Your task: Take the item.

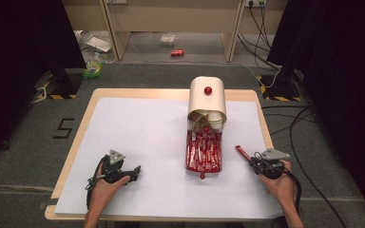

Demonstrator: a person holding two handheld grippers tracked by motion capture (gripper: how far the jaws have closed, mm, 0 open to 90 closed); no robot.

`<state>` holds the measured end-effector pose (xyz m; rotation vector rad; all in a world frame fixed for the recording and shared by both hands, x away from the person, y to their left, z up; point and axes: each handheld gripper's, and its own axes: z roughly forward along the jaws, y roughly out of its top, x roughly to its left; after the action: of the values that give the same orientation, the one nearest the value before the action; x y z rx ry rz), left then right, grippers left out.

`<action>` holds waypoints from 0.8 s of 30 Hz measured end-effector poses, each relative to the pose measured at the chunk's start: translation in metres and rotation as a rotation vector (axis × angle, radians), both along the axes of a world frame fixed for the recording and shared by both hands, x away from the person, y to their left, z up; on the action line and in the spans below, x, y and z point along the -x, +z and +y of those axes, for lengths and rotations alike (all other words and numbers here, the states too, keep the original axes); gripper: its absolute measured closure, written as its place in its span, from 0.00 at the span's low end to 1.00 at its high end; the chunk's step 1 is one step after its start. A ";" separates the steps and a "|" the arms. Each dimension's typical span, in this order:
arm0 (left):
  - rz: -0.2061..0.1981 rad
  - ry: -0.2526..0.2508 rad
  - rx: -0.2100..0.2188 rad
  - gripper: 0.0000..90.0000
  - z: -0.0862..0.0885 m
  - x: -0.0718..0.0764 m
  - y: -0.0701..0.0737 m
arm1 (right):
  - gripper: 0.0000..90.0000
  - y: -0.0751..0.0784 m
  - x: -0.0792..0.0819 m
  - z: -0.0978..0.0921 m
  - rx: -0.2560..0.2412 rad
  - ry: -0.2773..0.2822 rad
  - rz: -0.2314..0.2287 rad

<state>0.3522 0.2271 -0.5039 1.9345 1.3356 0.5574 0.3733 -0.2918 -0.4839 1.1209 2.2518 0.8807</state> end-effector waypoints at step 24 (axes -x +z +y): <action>-0.001 0.000 0.003 0.15 0.000 0.000 0.000 | 0.63 0.003 0.004 0.000 -0.037 -0.043 -0.017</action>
<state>0.3521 0.2274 -0.5039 1.9314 1.3355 0.5555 0.3692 -0.2916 -0.4806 1.1696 2.1971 0.9148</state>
